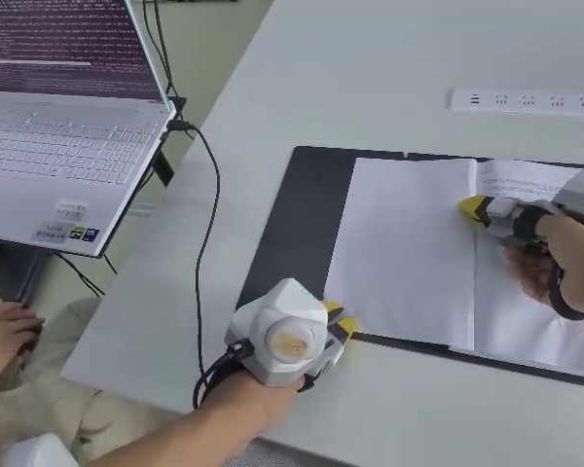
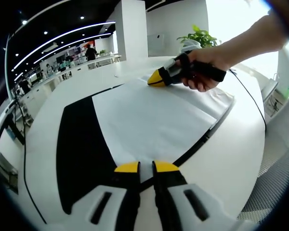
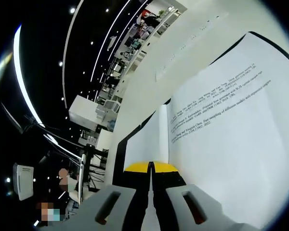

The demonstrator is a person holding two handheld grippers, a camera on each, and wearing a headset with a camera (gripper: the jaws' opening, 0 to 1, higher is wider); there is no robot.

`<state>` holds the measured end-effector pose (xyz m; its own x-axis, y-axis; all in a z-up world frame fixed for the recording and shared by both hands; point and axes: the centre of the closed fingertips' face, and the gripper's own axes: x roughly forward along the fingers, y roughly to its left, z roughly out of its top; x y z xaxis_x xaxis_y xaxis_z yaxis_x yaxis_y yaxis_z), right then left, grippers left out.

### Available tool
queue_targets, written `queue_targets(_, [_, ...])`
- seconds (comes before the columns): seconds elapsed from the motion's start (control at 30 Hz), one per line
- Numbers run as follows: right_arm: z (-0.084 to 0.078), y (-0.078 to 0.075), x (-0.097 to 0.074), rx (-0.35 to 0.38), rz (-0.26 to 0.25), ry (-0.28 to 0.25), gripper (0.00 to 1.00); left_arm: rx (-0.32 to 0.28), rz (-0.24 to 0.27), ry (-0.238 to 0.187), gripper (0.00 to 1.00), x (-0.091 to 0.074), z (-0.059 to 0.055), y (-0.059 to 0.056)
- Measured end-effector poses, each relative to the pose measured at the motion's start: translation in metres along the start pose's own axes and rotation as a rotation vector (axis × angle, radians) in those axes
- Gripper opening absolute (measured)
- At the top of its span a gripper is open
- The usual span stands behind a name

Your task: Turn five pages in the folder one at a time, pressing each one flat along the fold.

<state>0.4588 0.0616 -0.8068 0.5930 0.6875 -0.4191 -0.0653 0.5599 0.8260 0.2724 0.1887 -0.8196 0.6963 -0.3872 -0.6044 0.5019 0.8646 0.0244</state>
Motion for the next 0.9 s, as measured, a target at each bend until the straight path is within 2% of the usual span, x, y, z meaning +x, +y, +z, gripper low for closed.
queue_targets(0.23, [0.017,0.0,0.013,-0.026,-0.016,-0.004,0.0,0.001,0.0,0.001,0.09,0.001,-0.001,0.0])
queue_targets(0.9, [0.046,-0.004,0.035,0.028,-0.015,-0.068,0.0,0.005,0.004,-0.004,0.09,0.001,-0.001,0.0])
